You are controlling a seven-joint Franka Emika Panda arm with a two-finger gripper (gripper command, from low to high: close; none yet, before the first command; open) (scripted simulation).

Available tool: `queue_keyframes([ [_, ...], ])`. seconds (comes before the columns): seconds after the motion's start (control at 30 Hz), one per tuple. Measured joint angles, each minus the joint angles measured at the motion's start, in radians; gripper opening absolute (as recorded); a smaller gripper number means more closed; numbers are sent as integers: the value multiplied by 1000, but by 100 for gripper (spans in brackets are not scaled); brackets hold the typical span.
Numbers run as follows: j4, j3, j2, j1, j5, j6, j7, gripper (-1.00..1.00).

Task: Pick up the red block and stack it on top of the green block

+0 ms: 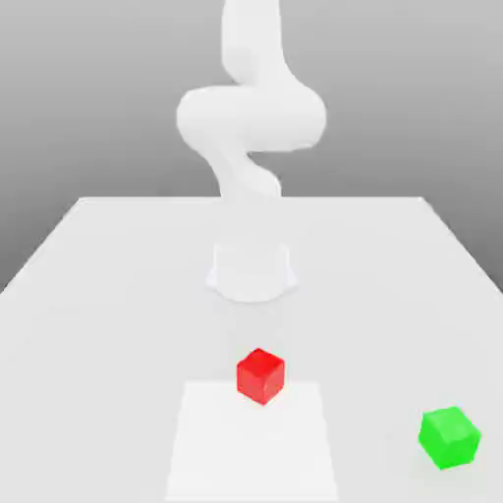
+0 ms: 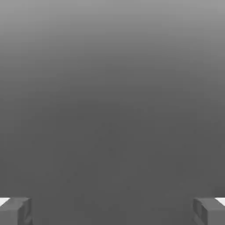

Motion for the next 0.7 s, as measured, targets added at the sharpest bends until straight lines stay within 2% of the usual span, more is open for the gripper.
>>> queue_keyframes([
  [0.23, -226, 98, 191, -60, 20, 161, 211, 0],
  [0.53, -549, 175, 484, -120, 80, 404, 498, 0],
  [0.6, -587, 185, 593, -138, 70, 483, 565, 0],
  [0.7, -589, 192, 665, -158, 24, 538, 617, 0],
])
